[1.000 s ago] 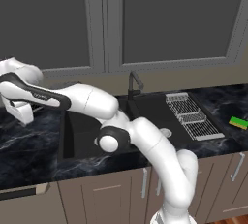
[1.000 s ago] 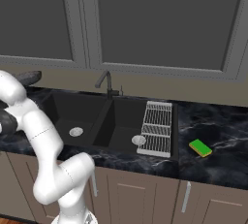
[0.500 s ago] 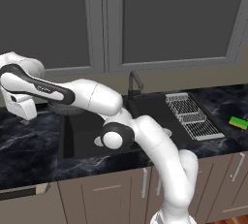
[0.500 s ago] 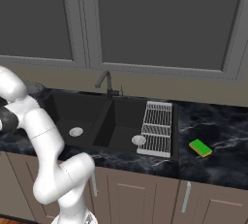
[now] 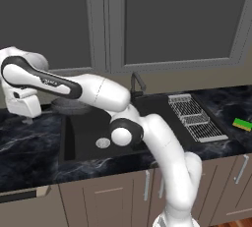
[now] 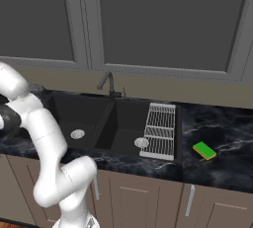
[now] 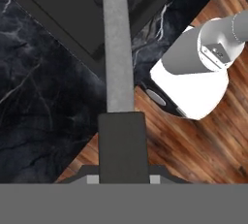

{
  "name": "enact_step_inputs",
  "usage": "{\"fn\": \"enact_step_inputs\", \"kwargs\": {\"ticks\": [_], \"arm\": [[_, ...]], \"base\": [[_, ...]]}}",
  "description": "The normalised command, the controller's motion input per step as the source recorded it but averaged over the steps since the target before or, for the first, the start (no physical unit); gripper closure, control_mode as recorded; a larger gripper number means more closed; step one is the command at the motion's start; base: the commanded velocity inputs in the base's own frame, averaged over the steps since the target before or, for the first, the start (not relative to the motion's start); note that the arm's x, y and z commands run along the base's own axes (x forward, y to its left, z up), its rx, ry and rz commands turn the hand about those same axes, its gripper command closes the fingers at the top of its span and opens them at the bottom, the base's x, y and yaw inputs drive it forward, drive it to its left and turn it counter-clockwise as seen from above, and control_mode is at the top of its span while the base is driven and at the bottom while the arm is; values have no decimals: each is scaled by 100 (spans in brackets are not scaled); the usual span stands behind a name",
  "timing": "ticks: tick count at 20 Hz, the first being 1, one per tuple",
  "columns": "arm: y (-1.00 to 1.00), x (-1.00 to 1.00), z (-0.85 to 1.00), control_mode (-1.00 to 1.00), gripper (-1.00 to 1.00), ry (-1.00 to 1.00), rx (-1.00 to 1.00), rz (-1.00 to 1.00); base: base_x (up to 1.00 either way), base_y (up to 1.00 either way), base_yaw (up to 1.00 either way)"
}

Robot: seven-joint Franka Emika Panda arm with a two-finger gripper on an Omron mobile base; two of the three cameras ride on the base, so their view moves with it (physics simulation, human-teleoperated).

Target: Pick the pan and sponge and place them into the sink. Then turn on the water.

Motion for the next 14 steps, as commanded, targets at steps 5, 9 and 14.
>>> {"fn": "enact_step_inputs", "kwargs": {"ticks": [5,9,14], "arm": [[-28,-34,11,-100,100,0,4,-8],[-31,-26,7,-100,100,0,1,-9],[-33,-24,9,-100,100,0,2,-9]], "base": [[0,0,0],[0,0,0],[0,0,0]]}}
